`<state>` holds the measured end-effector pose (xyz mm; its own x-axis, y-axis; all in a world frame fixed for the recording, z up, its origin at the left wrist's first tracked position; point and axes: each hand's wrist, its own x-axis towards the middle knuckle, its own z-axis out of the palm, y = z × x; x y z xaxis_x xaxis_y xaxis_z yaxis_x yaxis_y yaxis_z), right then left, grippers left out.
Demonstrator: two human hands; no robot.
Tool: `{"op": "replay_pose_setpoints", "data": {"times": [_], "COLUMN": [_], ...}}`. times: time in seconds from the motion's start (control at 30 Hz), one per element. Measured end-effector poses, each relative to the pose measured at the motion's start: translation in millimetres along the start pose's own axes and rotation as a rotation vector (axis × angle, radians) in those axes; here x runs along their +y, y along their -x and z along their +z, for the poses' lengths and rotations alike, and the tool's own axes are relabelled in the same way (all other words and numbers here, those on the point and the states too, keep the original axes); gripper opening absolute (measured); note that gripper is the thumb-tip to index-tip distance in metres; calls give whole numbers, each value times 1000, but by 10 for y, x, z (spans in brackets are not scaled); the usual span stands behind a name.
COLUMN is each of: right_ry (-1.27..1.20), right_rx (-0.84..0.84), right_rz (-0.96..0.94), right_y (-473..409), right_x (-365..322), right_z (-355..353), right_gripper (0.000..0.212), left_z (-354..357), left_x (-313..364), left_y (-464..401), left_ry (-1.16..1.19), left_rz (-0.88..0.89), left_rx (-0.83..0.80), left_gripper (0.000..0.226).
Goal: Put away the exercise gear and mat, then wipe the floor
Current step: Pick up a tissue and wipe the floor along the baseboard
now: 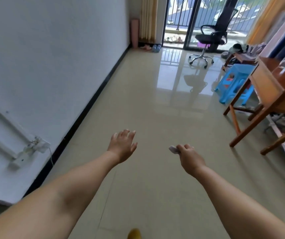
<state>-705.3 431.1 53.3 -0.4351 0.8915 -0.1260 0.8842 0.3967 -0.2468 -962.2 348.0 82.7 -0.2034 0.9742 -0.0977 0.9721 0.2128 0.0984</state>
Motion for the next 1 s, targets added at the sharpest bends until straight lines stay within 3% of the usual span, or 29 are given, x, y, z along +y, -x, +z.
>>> {"op": "replay_pose_setpoints", "data": {"times": [0.3, 0.6, 0.77, 1.0], "right_ry": [32, 164, 203, 190], "right_rx": [-102, -156, -249, -318], "right_rz": [-57, -273, -420, -721], "right_y": [-2028, -4736, -5919, -7353], "right_x": [218, 331, -198, -1507], "right_z": [-44, -492, -460, -70], "right_gripper": [27, 27, 29, 31], "left_z": [108, 22, 32, 152], "left_x": [-449, -693, -1017, -2376], "left_y": [-1646, -3738, -4334, -5201], "left_ry": [1, 85, 122, 169], "left_rz": [-93, -327, -416, -688], "left_rx": [-76, -70, -118, -179], "left_gripper": [55, 54, 55, 54]}}
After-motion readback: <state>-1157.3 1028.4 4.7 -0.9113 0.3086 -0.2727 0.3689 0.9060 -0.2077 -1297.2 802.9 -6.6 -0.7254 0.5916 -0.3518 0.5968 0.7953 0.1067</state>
